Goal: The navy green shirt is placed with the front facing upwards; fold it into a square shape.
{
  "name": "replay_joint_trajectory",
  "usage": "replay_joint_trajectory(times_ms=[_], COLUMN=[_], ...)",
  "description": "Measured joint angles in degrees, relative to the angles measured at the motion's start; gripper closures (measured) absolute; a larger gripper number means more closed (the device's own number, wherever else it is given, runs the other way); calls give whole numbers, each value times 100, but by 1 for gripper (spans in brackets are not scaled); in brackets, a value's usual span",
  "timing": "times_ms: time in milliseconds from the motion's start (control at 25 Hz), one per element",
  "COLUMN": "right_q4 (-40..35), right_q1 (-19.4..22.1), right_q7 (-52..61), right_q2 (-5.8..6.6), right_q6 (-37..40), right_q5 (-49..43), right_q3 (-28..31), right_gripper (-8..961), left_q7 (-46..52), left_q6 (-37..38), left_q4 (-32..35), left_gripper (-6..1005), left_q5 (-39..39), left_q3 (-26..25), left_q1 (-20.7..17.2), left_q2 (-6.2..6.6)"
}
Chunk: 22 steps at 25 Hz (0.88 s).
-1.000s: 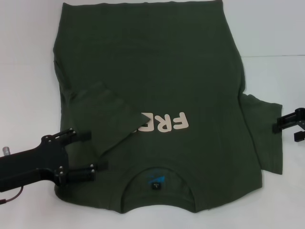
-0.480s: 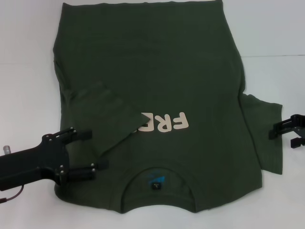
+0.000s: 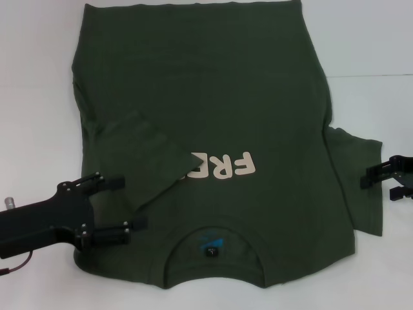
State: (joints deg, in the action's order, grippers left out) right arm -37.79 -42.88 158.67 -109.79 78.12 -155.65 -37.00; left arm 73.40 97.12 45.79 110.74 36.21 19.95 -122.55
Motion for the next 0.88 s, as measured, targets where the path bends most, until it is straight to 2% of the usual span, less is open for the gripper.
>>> replay_joint_trajectory(times_ms=[880], right_q4=[106], right_q1=[-10], right_q7=[-38], right_q2=[-68], right_q6=[-187], right_q5=[0], right_q3=[-9], right_gripper=[180], left_q7=[-11], left_q6=[-15], left_q4=[-1], left_gripper=[63], left_q5=[0], left_q3=[0], left_q1=[13], left_q2=[-8])
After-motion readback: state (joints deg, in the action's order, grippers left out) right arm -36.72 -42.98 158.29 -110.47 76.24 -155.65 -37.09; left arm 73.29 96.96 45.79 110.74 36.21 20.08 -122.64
